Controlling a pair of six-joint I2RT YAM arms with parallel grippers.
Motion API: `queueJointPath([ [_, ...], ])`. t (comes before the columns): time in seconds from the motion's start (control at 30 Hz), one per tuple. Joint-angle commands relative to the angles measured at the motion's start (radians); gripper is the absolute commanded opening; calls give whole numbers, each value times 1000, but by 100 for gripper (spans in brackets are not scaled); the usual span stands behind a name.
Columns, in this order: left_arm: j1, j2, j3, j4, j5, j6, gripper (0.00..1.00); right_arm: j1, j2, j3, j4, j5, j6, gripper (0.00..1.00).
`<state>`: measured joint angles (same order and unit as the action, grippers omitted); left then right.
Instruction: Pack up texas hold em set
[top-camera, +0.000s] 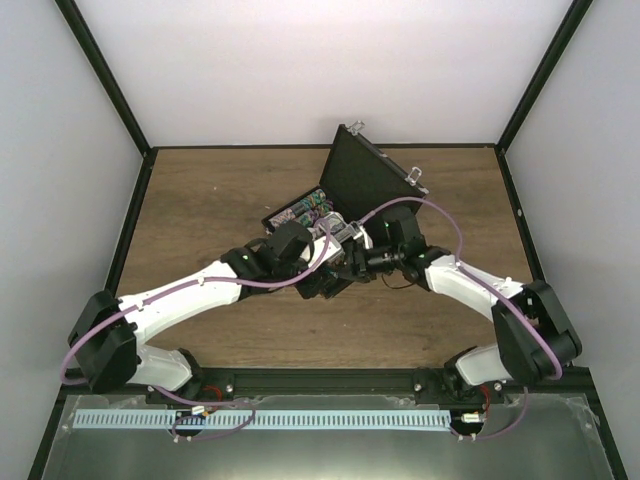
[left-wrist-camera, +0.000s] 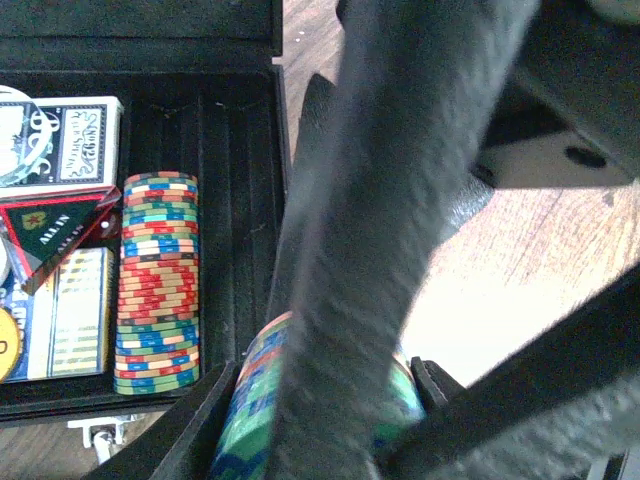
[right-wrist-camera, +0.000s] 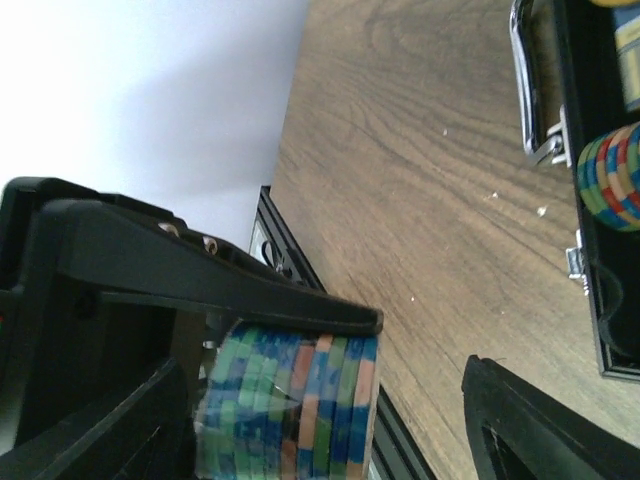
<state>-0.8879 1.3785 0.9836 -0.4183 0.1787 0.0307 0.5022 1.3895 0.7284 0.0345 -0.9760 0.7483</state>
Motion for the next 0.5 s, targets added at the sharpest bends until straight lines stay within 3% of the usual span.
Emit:
queueJointPath([
  [0.0,-6,-42,-13,72,-29,23,19,27,22,25,-5,-39,-19,73],
  [0.33,-11,-51,-23,78,-51,24,21,37,9,22,-4,-39,-42,50],
  [0.47,-15,-50,-20,70,-43,32,30,38,-1,26,-1,-28,-55,42],
])
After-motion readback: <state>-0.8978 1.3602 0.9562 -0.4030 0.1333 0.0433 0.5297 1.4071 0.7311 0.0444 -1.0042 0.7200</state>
